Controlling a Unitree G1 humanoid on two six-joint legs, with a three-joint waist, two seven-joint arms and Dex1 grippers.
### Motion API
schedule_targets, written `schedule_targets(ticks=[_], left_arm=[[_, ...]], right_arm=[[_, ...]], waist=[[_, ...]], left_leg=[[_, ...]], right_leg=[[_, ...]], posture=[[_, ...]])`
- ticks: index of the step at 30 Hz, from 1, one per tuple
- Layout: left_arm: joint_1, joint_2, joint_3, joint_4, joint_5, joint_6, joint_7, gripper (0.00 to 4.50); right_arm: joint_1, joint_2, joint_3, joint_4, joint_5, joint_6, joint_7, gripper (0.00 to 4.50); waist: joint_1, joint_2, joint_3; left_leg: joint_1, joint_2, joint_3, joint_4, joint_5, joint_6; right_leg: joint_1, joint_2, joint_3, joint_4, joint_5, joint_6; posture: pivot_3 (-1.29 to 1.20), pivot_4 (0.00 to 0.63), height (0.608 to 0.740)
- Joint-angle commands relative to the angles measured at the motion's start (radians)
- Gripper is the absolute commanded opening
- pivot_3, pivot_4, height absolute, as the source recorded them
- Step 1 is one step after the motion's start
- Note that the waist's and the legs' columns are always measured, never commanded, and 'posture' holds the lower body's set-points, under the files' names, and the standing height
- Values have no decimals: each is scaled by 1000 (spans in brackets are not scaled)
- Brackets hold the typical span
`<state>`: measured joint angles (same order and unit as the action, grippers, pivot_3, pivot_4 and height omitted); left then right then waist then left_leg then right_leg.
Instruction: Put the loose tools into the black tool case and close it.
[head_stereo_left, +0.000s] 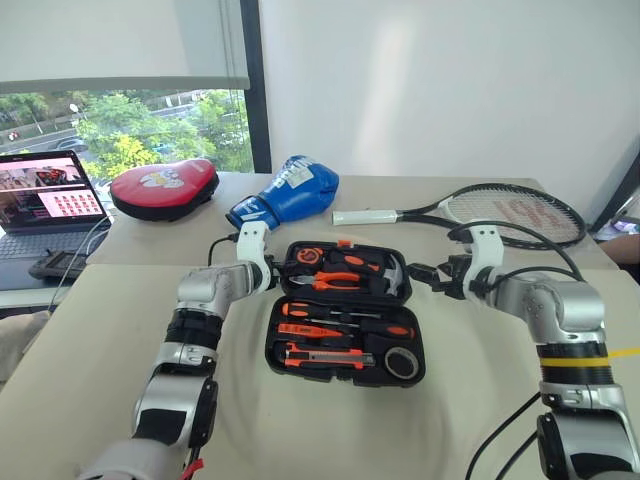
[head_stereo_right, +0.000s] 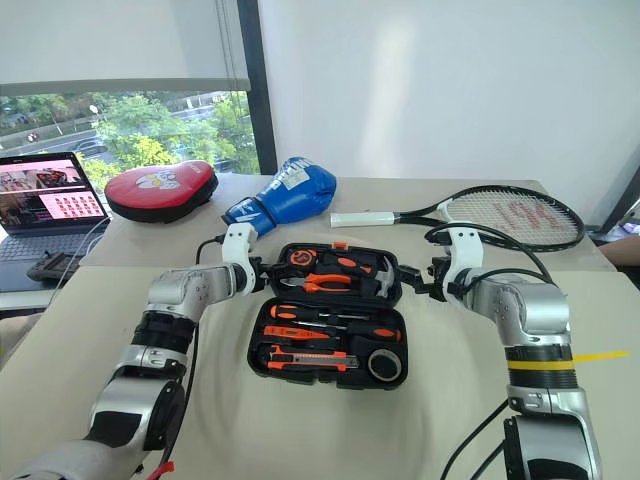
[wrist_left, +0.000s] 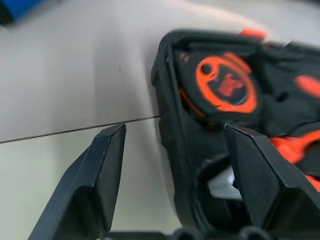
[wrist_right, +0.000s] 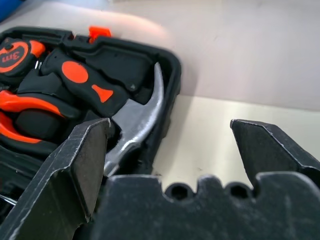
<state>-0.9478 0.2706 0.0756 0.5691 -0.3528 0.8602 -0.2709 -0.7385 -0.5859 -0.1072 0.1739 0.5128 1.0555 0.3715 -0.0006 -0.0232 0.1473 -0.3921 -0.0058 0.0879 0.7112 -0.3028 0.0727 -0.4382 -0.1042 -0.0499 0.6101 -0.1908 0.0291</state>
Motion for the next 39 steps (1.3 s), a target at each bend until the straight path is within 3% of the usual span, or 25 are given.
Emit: schedule_targets(ticks=[1, 4, 8, 13, 24, 29, 33, 35, 39], left_arm=[[-36, -2, -6, 47, 29, -2, -18, 2565], [-15, 0, -17, 16, 21, 32, -58, 1531], [19, -4, 15, -36, -14, 32, -105, 73], [51, -20, 75, -112, -70, -5, -167, 0], [348, 97, -86, -421, 112, -718, -470, 0], [492, 225, -144, -384, 258, -1123, -574, 0], [543, 279, -143, -330, 275, -1250, -604, 0], [573, 306, -124, -330, 244, -1252, -630, 0], [645, 363, -68, -384, 132, -1079, -681, 1295]], right_arm=[[-59, 12, 37, 124, -38, -28, 66, 3992], [-76, 28, 72, 193, -67, -51, 115, 3196], [-71, 34, 101, 193, -97, -82, 170, 1760], [-48, 54, 54, 132, -91, -128, 181, 69], [278, 86, 82, -400, -254, -566, 125, 26], [482, 44, 131, -462, -428, -834, 112, 26], [581, 11, 123, -495, -502, -943, 107, 26], [643, -23, 104, -519, -525, -990, 125, 773], [749, -103, 53, -576, -552, -1001, 167, 1978]], waist=[[-1, 0, 0], [-4, 0, 0], [-11, 0, 0], [-13, 0, 0], [-13, 2, 1], [-12, 3, 1], [-9, 3, 1], [-6, 3, 1], [-4, 4, 1]], left_leg=[[0, 0, 0, 0, 0, 0], [0, 0, 1, 0, 0, 0], [2, 0, 1, 1, 1, -2], [2, 1, 1, 0, 1, -3], [1, 0, 3, -1, 2, -7], [2, 1, 3, -2, 1, -7], [6, 1, 4, -2, 1, -7], [9, 2, 5, 0, 1, -6], [12, 4, 5, 1, 0, -5]], right_leg=[[0, 0, 0, 0, 0, 0], [1, -1, -1, 0, 0, 1], [2, -1, 0, 1, 0, 1], [1, -1, -1, 1, 0, 1], [-3, -1, -1, 1, 0, 0], [-2, 0, -1, 1, 0, 0], [1, -1, 0, -1, 0, 0], [3, -1, 0, 0, 0, -1], [6, -2, 0, 1, 1, -3]], posture=[[0, 150, 740], [0, 150, 740], [0, 150, 740], [0, 150, 740], [0, 150, 740], [0, 150, 740], [0, 150, 740], [0, 150, 740], [0, 150, 740]])
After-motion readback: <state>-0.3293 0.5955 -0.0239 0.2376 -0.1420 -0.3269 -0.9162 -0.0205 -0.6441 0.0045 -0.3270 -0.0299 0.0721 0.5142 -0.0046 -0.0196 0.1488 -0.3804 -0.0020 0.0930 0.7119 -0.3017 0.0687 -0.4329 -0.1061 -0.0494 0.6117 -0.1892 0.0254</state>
